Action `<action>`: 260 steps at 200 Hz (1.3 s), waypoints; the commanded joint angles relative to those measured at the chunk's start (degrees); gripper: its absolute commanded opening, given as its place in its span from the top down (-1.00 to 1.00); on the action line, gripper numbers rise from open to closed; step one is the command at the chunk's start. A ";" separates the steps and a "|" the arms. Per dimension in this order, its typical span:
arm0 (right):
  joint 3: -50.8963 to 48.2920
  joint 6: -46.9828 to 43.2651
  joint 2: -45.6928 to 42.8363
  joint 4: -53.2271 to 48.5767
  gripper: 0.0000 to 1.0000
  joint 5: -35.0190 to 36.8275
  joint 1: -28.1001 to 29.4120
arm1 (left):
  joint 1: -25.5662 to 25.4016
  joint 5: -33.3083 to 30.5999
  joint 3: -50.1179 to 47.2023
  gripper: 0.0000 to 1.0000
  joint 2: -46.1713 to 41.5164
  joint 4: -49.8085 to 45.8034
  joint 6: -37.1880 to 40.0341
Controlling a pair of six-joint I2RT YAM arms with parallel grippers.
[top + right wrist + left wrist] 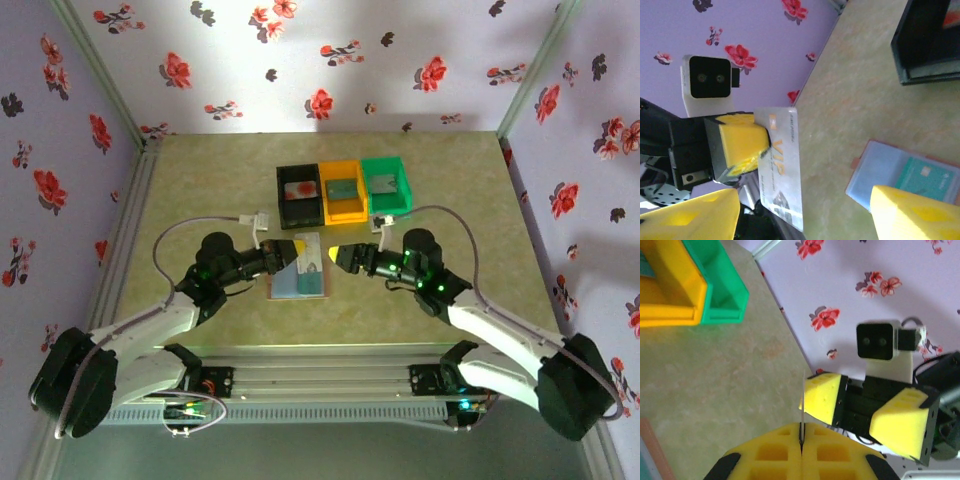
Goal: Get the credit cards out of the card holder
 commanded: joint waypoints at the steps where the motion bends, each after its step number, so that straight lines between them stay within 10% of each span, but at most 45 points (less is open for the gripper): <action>1: -4.93 3.52 -2.32 9.44 -0.50 7.04 -0.27 | -0.17 -5.56 -0.96 1.00 -0.70 6.59 -3.15; 115: -10.70 10.25 7.01 38.31 -0.49 15.18 7.92 | -4.18 -12.18 -0.35 1.00 11.15 27.56 -12.48; 260: -7.65 11.99 15.16 49.68 0.20 15.73 9.86 | -5.88 -12.97 -1.68 1.00 13.35 31.58 -14.15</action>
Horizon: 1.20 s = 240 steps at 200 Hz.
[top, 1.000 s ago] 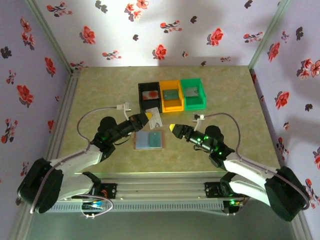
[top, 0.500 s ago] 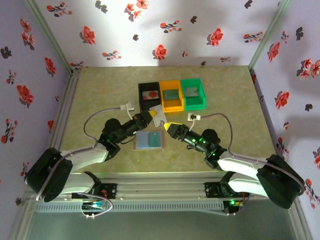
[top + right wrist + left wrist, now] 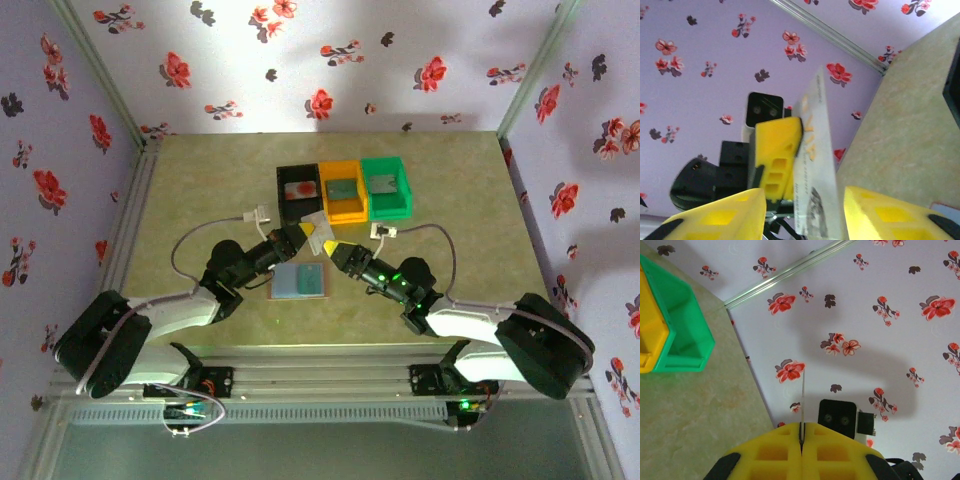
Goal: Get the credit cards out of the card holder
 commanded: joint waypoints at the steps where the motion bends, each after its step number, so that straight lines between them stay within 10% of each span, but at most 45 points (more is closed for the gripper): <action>1: 1.91 -0.68 0.23 3.54 0.20 1.22 0.59 | -0.48 -0.86 -0.65 1.00 0.25 3.13 -0.63; 137: 2.41 -1.16 1.47 5.03 0.73 0.84 0.69 | -0.61 -0.88 -0.97 1.00 0.96 3.99 -0.72; 240: 1.58 -2.80 -1.84 -0.26 1.00 2.34 0.70 | -0.60 -0.21 -1.37 0.45 0.71 4.13 -0.04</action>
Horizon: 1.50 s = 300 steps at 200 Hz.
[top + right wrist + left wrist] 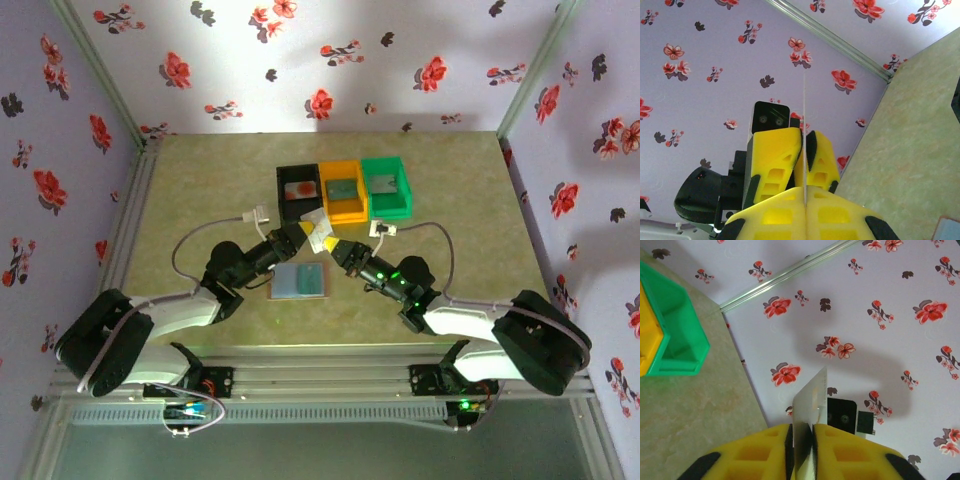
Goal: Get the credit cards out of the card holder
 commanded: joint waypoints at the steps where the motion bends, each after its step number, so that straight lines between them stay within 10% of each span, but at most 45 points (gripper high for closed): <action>1: 0.72 -2.31 -2.96 -1.82 1.00 1.31 0.45 | -0.43 0.37 -0.88 0.44 0.05 1.75 0.82; 73: 4.46 -6.78 -14.43 -31.67 1.00 -8.87 -4.73 | 7.68 19.00 -0.57 -0.10 -5.10 -8.06 0.87; 126: 5.04 -7.88 -18.52 -40.05 1.00 -23.13 -11.07 | 12.25 28.53 10.96 -0.40 -18.75 -55.11 23.03; 190: 6.51 -6.25 -16.99 -35.59 1.00 -38.11 -12.08 | 12.23 34.13 25.73 -0.43 -13.00 -83.99 40.25; 300: 7.03 -2.52 -12.42 -28.54 1.00 -43.78 -8.93 | 8.07 42.28 28.49 -0.11 -9.24 -85.80 44.89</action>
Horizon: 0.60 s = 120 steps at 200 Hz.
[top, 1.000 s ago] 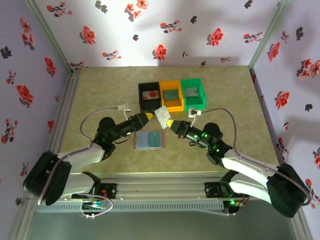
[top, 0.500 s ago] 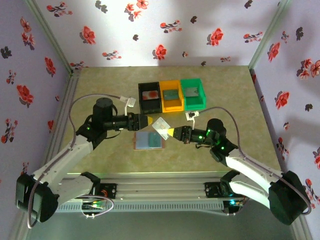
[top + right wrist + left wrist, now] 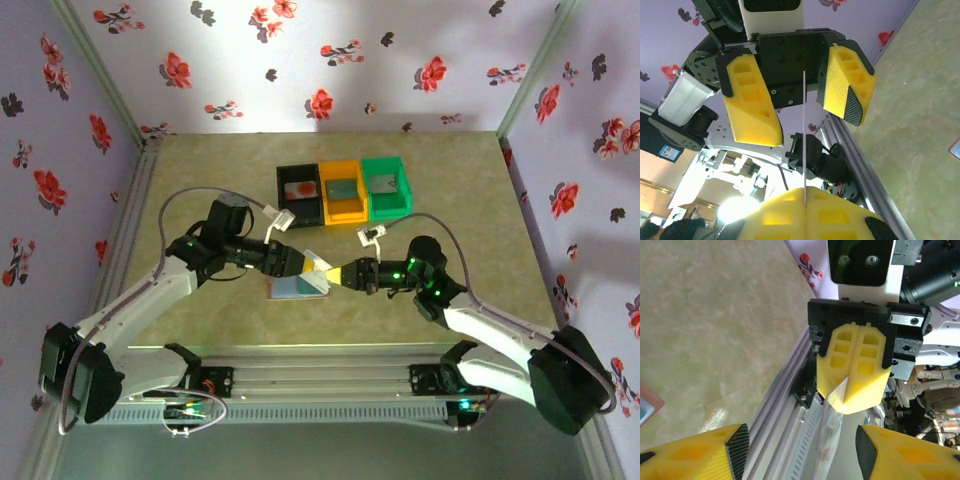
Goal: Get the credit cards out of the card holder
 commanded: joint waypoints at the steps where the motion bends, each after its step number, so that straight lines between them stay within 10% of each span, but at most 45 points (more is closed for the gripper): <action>1: 1.79 0.23 0.19 2.41 1.00 -1.92 0.64 | -0.35 3.70 1.22 -0.10 -0.58 -1.05 2.04; 120: 2.03 -1.12 1.26 1.12 1.00 -2.51 1.76 | -0.50 6.03 0.76 0.95 -1.58 -1.03 2.62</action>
